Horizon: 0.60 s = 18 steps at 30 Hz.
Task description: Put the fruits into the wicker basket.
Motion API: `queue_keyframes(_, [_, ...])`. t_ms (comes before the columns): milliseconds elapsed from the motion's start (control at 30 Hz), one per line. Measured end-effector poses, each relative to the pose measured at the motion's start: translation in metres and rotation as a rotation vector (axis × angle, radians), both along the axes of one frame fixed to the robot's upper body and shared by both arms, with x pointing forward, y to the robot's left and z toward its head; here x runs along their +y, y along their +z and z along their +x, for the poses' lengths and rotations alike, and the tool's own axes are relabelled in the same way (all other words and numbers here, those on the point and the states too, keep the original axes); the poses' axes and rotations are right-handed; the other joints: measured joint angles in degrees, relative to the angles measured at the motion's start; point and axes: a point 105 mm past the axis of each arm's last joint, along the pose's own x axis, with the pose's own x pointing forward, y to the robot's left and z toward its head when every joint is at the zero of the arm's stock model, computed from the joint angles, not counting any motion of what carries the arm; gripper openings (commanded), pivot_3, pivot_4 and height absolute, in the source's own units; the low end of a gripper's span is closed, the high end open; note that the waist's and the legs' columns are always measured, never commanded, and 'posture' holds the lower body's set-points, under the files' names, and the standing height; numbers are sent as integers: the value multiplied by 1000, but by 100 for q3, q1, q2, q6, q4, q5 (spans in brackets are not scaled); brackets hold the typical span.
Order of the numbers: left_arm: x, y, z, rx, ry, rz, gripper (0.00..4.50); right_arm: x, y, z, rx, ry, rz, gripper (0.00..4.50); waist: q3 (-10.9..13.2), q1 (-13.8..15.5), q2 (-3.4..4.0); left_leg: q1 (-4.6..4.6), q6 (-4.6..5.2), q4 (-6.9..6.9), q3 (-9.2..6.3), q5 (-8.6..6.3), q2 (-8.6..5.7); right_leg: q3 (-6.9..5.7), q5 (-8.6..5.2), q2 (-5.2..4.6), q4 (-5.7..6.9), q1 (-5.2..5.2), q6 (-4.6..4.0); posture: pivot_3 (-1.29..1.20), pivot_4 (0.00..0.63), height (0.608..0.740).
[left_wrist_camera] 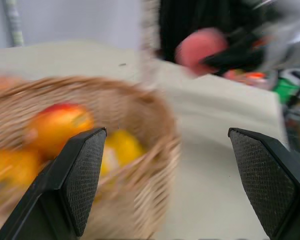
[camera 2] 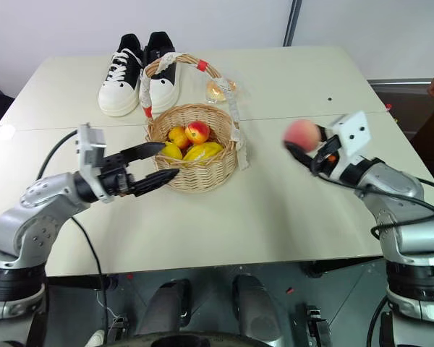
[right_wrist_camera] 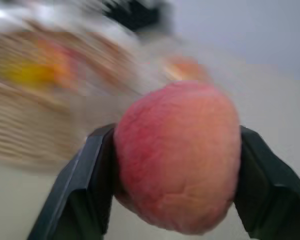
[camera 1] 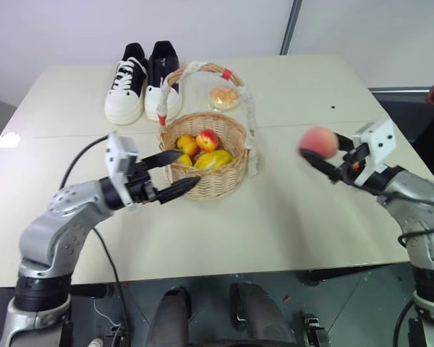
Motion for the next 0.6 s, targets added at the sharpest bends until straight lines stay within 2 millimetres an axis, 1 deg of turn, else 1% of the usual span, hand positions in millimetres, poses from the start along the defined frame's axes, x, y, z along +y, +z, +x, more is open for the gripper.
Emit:
queue_keyframes(67, [8, 0, -1, -11, 20, 3, 4182, 25, 5, -6, 14, 96, 23, 2509, 1, 12, -3, -1, 0, 5, 8, 0, 0, 3, 5, -2, -8, 0, -24, 0, 150, 740])
queue_keyframes(200, [16, 4, -1, -39, 38, 0, 4182, 87, 10, -4, 24, 211, 76, 2509, 1, 2, -3, -1, -1, 7, 13, 0, 0, 5, 14, -4, -14, -2, -38, 0, 150, 740])
queue_keyframes(267, [20, 6, -1, -51, 49, 2, 4182, 113, 15, 6, 26, 185, 124, 2509, 0, -2, -3, -6, -1, 3, 13, 0, 5, 5, 16, -1, -13, -10, -40, 0, 150, 740])
queue_keyframes(300, [20, 7, -2, -55, 49, 2, 4182, 122, 16, 14, 36, 153, 142, 2509, 0, 3, -2, -9, 0, -1, 13, 0, 5, 6, 22, 0, -13, -13, -50, 0, 150, 740])
queue_keyframes(367, [21, 5, -2, -52, 55, 2, 4182, 133, 9, 30, 63, 77, 133, 2509, 0, 27, -2, -21, -1, -2, 10, 0, 5, 4, 24, -1, -13, -18, -52, 0, 150, 740])
queue_keyframes(433, [22, 1, -3, -39, 65, 1, 4182, 137, -3, 43, 96, 18, 110, 3540, -1, 52, -3, -47, 0, 4, 9, 0, 2, 2, 25, -5, -15, -35, -47, 0, 150, 740])
queue_keyframes(467, [22, 0, -3, -36, 69, -1, 4182, 137, -8, 48, 113, -6, 106, 3906, -1, 56, -3, -67, -1, 9, 9, 0, 1, 1, 28, -8, -15, -51, -41, 0, 150, 740])
queue_keyframes(500, [22, 0, -3, -37, 73, -5, 4182, 136, -12, 51, 124, -23, 101, 4463, -1, 56, -3, -81, -1, 13, 9, 1, -2, 1, 36, -11, -14, -66, -29, 0, 150, 740])
queue_keyframes(600, [21, 2, -3, -45, 79, -5, 4182, 134, -9, 51, 104, -22, 97, 4463, -1, 37, -3, -82, -1, 12, 13, 1, -7, 0, 37, -21, -13, -69, -26, 0, 150, 740])
